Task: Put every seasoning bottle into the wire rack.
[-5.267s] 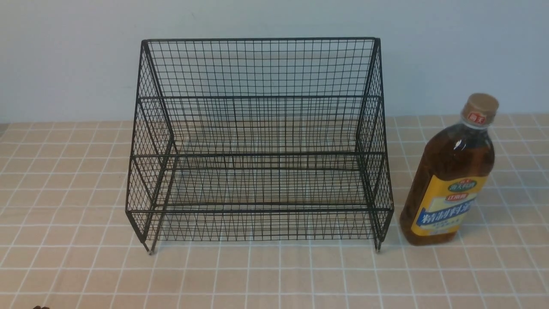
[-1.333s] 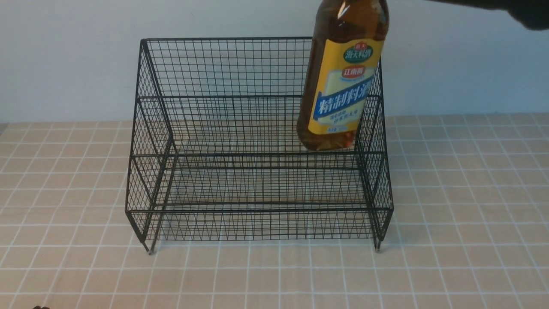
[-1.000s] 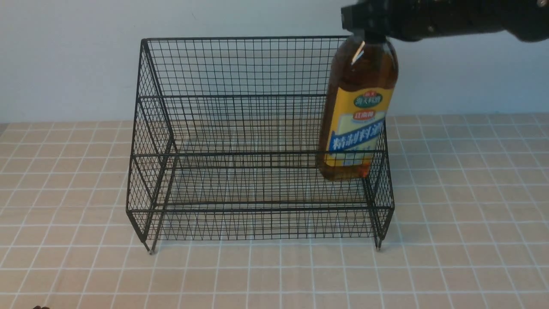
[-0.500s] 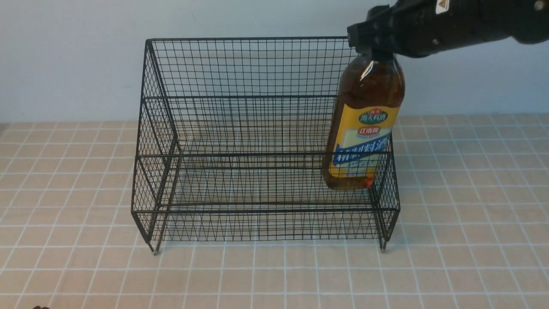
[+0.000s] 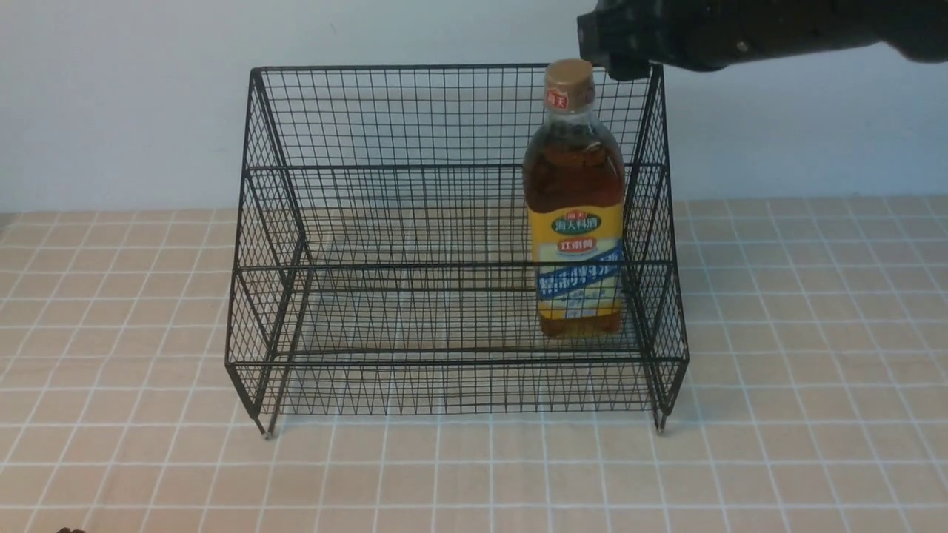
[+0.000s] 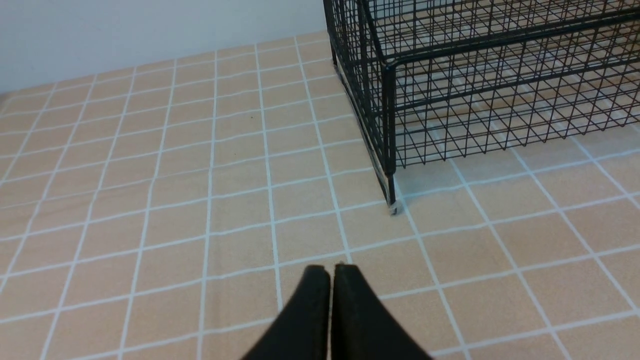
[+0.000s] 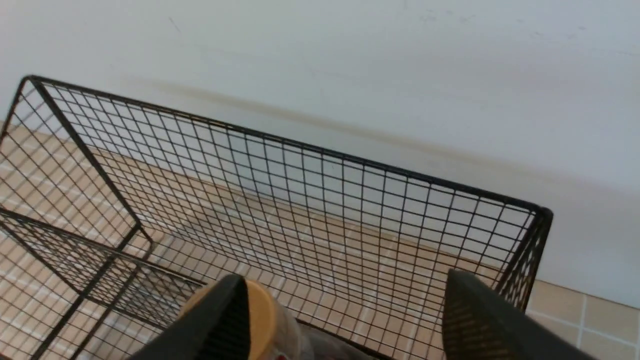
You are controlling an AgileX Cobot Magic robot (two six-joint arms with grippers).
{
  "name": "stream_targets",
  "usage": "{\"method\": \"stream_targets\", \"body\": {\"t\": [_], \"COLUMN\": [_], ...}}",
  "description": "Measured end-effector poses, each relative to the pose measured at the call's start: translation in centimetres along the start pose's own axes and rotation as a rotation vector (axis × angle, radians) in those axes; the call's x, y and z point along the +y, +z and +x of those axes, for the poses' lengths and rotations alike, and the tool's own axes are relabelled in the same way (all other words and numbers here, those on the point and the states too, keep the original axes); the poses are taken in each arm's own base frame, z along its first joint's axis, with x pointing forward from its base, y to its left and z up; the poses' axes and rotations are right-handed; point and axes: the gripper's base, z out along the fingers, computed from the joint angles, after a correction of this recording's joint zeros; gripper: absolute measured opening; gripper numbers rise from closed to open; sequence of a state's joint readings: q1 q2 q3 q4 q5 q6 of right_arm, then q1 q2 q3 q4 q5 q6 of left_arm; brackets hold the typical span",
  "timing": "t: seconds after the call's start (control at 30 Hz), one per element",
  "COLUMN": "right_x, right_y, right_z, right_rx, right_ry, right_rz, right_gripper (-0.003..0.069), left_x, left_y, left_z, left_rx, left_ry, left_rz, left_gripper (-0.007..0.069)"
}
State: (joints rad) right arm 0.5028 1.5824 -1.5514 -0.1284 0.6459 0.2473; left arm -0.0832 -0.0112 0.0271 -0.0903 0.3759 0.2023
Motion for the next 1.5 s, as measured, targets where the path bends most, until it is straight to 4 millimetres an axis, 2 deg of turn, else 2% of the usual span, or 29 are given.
{"method": "stream_targets", "body": {"t": [0.1, 0.23, 0.33, 0.4, 0.43, 0.57, 0.6, 0.63, 0.77, 0.87, 0.9, 0.93, 0.97, 1.0, 1.07, 1.13, 1.2, 1.27, 1.3, 1.37, 1.5], "right_x": [0.0, -0.3, -0.8, -1.4, -1.4, -2.7, -2.8, -3.4, -4.3, -4.6, -4.7, -4.9, -4.9, -5.2, -5.6, -5.8, -5.9, -5.9, -5.8, -5.7, -5.2], "right_y": [0.0, -1.4, -3.6, -6.5, -6.8, -13.6, -14.4, -17.7, -24.5, -30.3, -32.2, -33.5, -33.8, -35.8, -38.0, -38.9, -38.6, -37.9, -36.8, -35.8, -34.3], "right_z": [0.0, -0.7, -1.6, -2.2, -2.3, -2.4, -2.4, -1.8, 0.3, 2.3, 3.8, 4.9, 5.2, 7.3, 10.8, 13.2, 15.2, 16.6, 17.8, 19.0, 19.9], "right_rx": [0.000, -0.040, -0.090, -0.112, -0.114, -0.102, -0.108, -0.081, -0.040, -0.138, -0.169, -0.197, -0.206, -0.274, -0.452, -0.573, -0.628, -0.646, -0.637, -0.621, -0.571], "right_ry": [-0.005, -0.049, -0.096, -0.114, -0.117, -0.074, -0.070, -0.041, 0.038, 0.094, 0.115, 0.129, 0.132, 0.145, 0.144, 0.134, 0.126, 0.124, 0.123, 0.133, 0.176], "right_rz": [0.003, 0.029, 0.069, 0.116, 0.123, 0.205, 0.208, 0.241, 0.264, 0.201, 0.169, 0.152, 0.147, 0.120, 0.070, 0.038, 0.017, 0.002, -0.010, -0.033, -0.102], "right_gripper": [0.0479, 0.0479, 0.0479, 0.0461, 0.0454, 0.0321, 0.0312, 0.0224, 0.0043, -0.0002, -0.0008, -0.0011, -0.0011, -0.0012, -0.0012, -0.0012, -0.0013, -0.0013, -0.0013, -0.0013, -0.0013], "left_x": [0.0, 0.0, 0.0, 0.0, 0.0, 0.0, 0.0, 0.0, 0.0, 0.0, 0.0, 0.0, 0.0, 0.0, 0.0, 0.0, 0.0, 0.0, 0.0, 0.0, 0.0], "left_y": [0.0, 0.0, 0.0, 0.0, 0.0, 0.0, 0.0, 0.0, 0.0, 0.0, 0.0, 0.0, 0.0, 0.0, 0.0, 0.0, 0.0, 0.0, 0.0, 0.0, 0.0], "left_z": [0.0, 0.0, 0.0, 0.0, 0.0, 0.0, 0.0, 0.0, 0.0, 0.0, 0.0, 0.0, 0.0, 0.0, 0.0, 0.0, 0.0, 0.0, 0.0, 0.0, 0.0], "left_rx": [0.000, 0.000, 0.000, 0.000, 0.000, 0.000, 0.000, 0.000, 0.000, 0.000, 0.000, 0.000, 0.000, 0.000, 0.000, 0.000, 0.000, 0.000, 0.000, 0.000, 0.000], "left_ry": [0.000, 0.000, 0.000, 0.000, 0.000, 0.000, 0.000, 0.000, 0.000, 0.000, 0.000, 0.000, 0.000, 0.000, 0.000, 0.000, 0.000, 0.000, 0.000, 0.000, 0.000], "left_rz": [0.000, 0.000, 0.000, 0.000, 0.000, 0.000, 0.000, 0.000, 0.000, 0.000, 0.000, 0.000, 0.000, 0.000, 0.000, 0.000, 0.000, 0.000, 0.000, 0.000, 0.000], "left_gripper": [-0.0010, -0.0010, -0.0010, -0.0010, -0.0010, -0.0010, -0.0010, -0.0010, -0.0010, -0.0010, -0.0010, -0.0010, -0.0010, -0.0010, -0.0010, -0.0010, -0.0010, -0.0010, -0.0010, -0.0010, -0.0010]}}
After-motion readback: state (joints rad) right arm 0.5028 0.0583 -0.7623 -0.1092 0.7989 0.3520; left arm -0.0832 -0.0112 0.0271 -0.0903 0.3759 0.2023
